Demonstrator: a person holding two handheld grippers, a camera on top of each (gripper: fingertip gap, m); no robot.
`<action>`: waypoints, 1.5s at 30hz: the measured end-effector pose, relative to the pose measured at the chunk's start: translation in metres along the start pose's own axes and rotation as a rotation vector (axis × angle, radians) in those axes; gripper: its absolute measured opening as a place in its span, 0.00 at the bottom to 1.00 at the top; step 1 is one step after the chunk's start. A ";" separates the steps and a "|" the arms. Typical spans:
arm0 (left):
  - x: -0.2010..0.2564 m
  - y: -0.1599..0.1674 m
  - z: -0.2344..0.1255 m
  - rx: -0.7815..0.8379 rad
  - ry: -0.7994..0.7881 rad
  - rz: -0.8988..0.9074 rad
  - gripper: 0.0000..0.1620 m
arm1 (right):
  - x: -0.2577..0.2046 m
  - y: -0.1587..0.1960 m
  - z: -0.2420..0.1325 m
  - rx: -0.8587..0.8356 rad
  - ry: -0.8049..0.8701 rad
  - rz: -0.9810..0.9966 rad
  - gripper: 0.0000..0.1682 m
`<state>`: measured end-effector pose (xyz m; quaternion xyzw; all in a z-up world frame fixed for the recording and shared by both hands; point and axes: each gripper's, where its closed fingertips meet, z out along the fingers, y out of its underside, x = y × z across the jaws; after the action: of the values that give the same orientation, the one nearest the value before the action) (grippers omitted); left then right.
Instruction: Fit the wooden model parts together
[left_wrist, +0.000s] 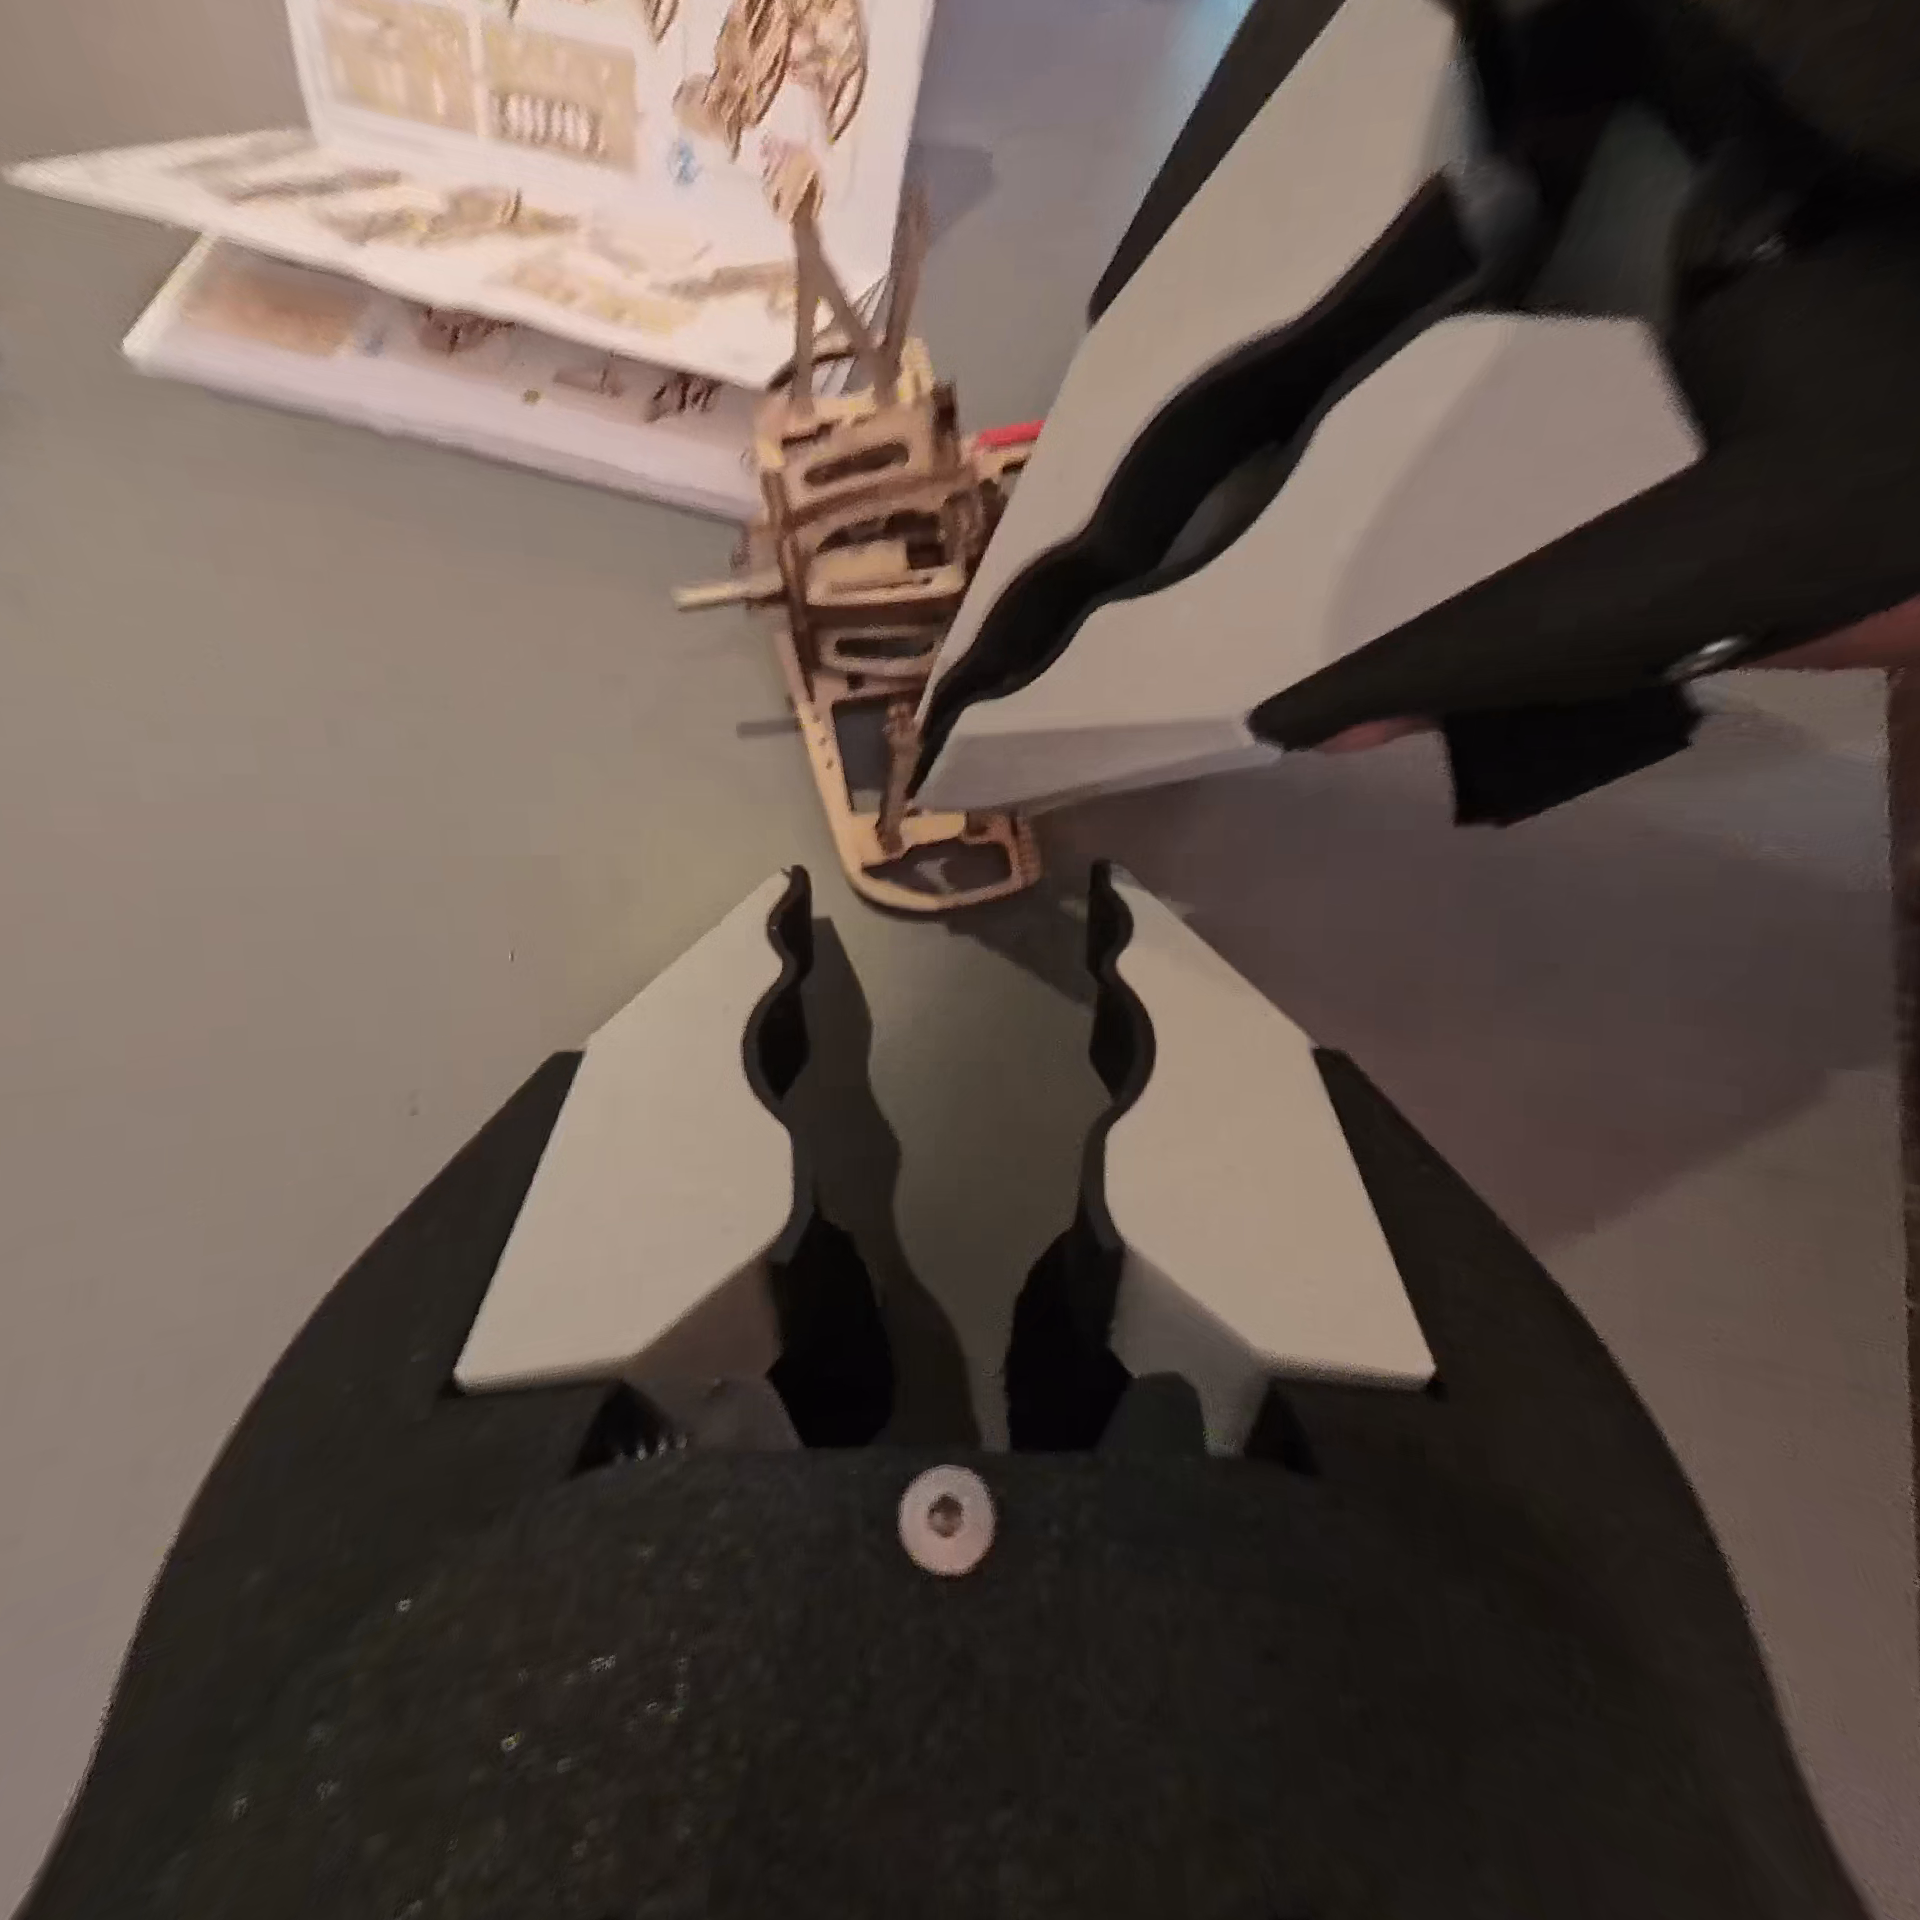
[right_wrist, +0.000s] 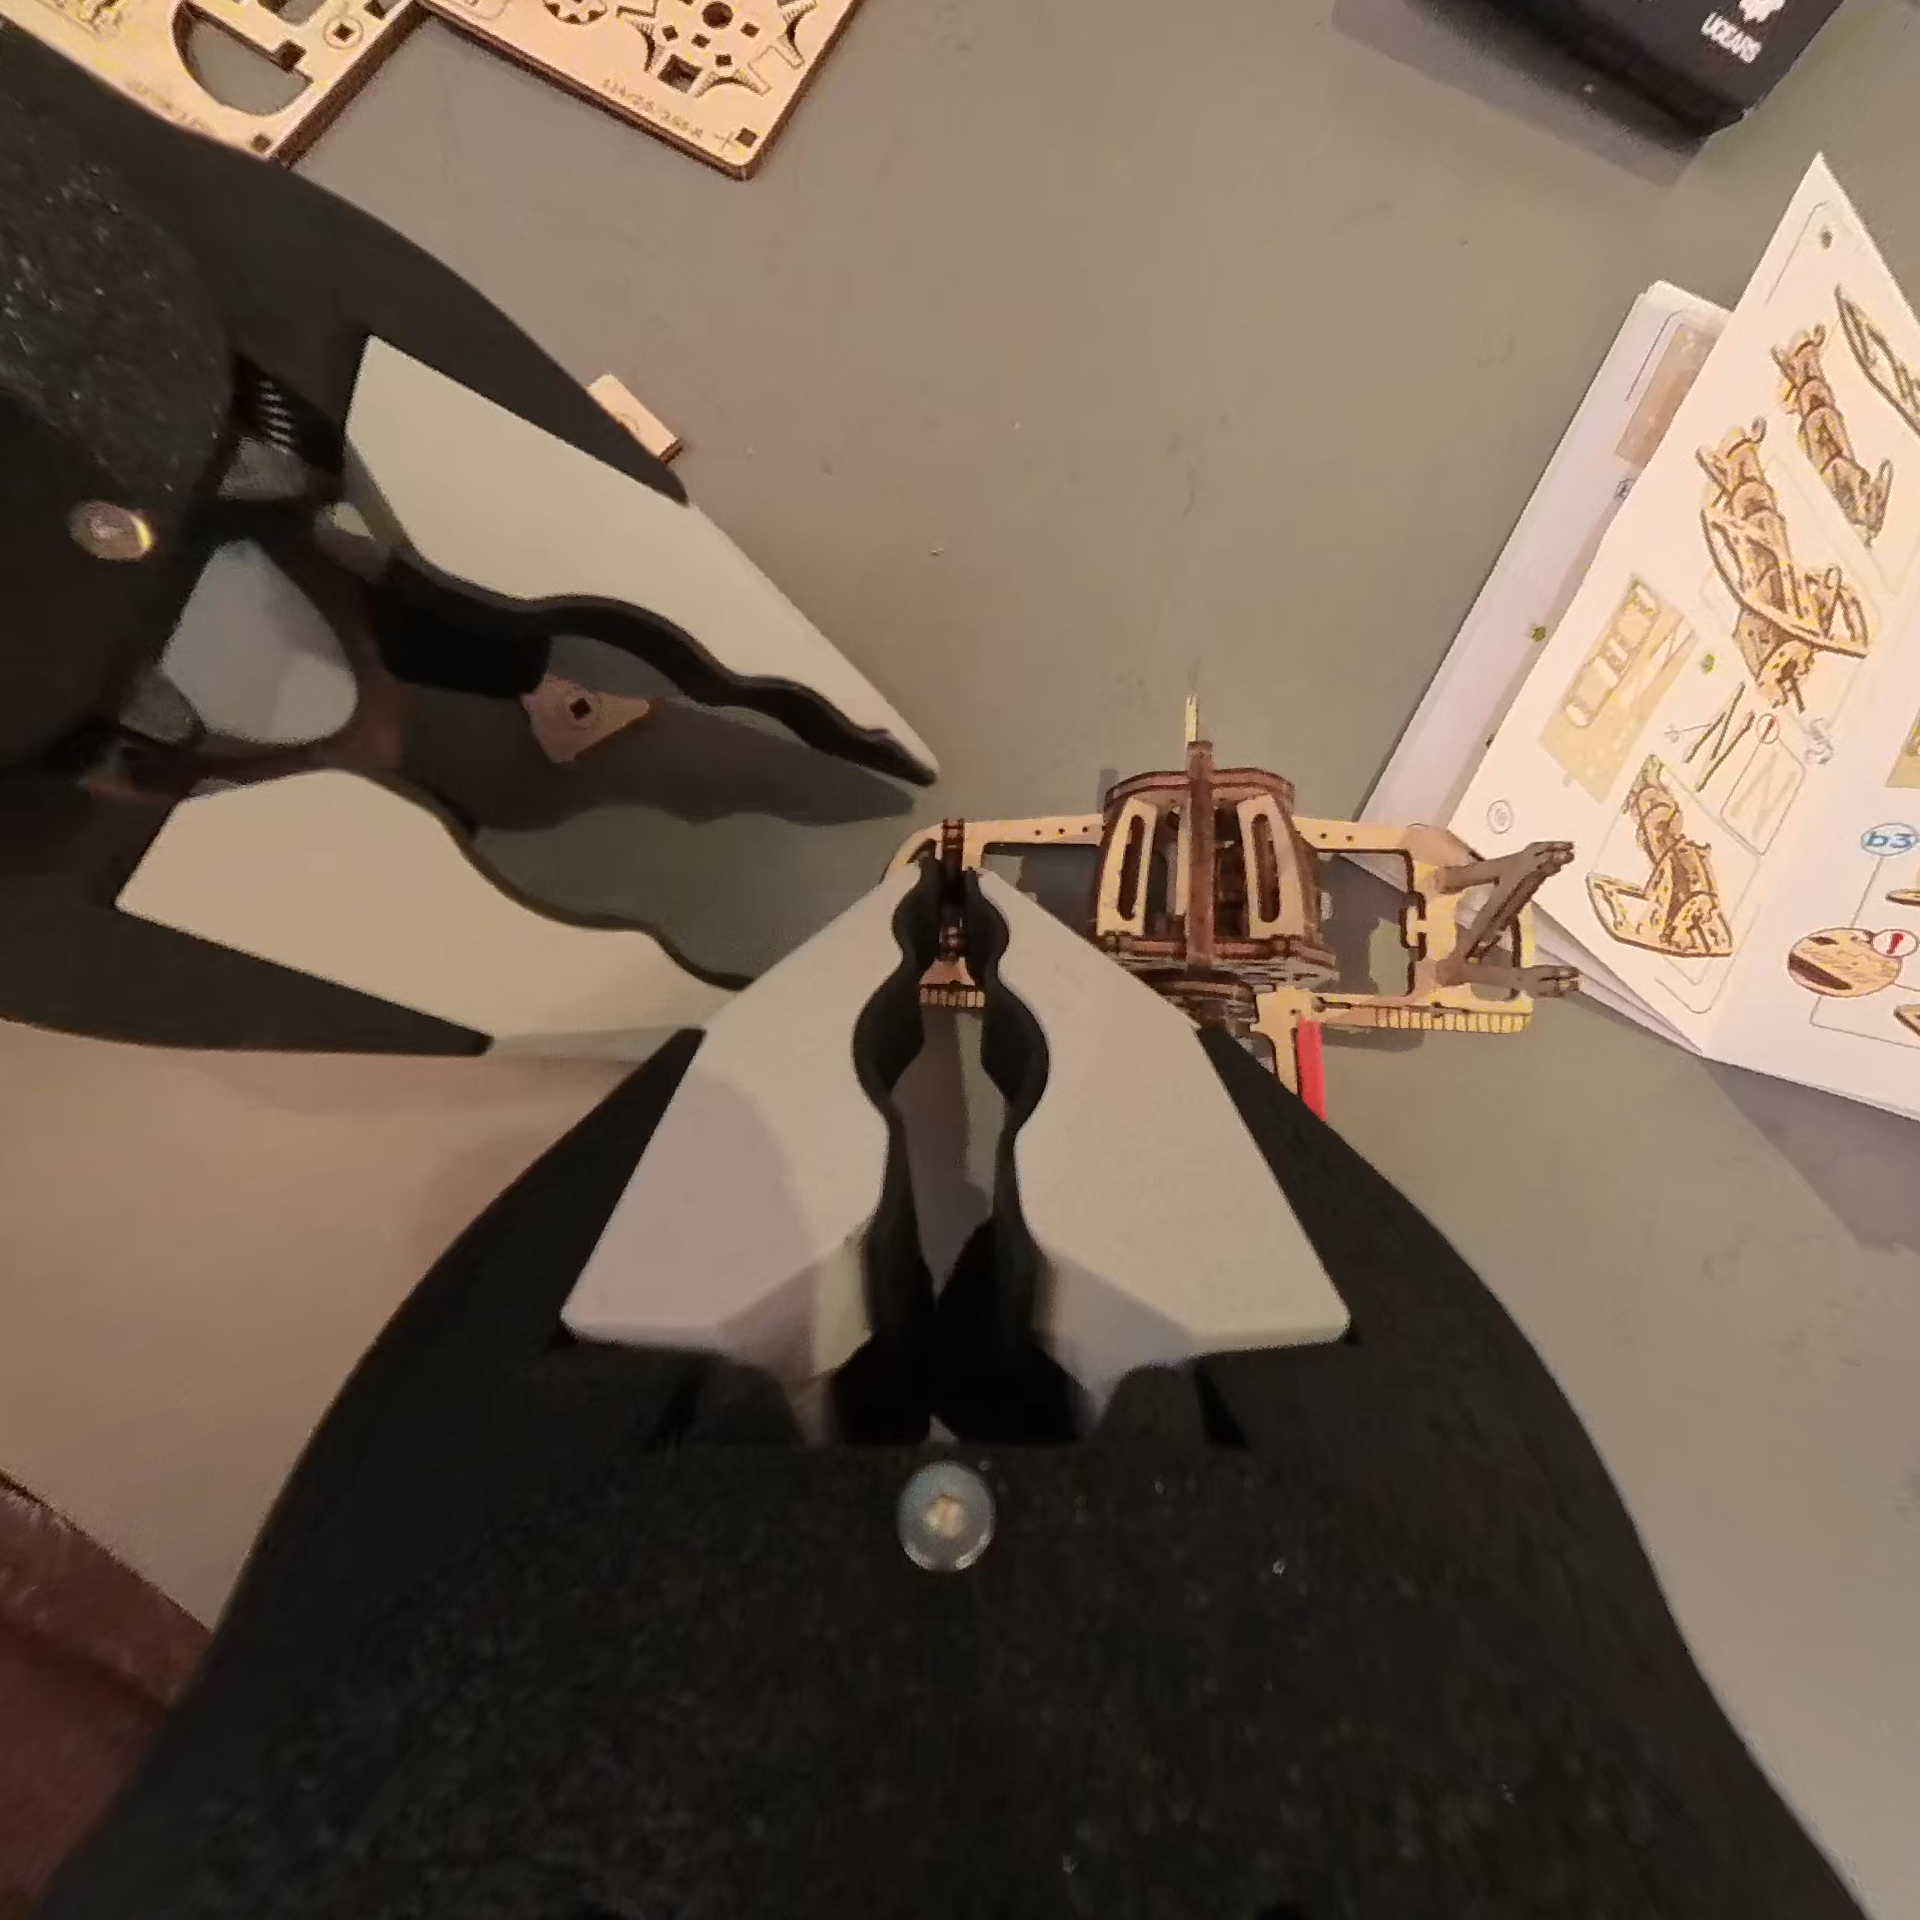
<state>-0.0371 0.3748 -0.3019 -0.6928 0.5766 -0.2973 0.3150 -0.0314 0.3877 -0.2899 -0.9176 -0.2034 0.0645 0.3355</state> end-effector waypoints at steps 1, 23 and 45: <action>0.000 -0.003 0.002 0.008 -0.002 0.021 0.32 | 0.000 0.000 0.000 -0.004 0.001 0.008 0.01; -0.007 0.000 0.019 -0.066 -0.035 0.047 0.24 | 0.002 0.001 0.001 -0.039 0.112 0.019 0.01; -0.007 0.000 0.019 -0.066 -0.036 0.046 0.24 | 0.004 0.007 0.007 -0.289 0.073 0.015 0.02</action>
<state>-0.0238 0.3831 -0.3141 -0.6945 0.5962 -0.2583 0.3091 -0.0275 0.3890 -0.2998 -0.9596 -0.1914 0.0033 0.2064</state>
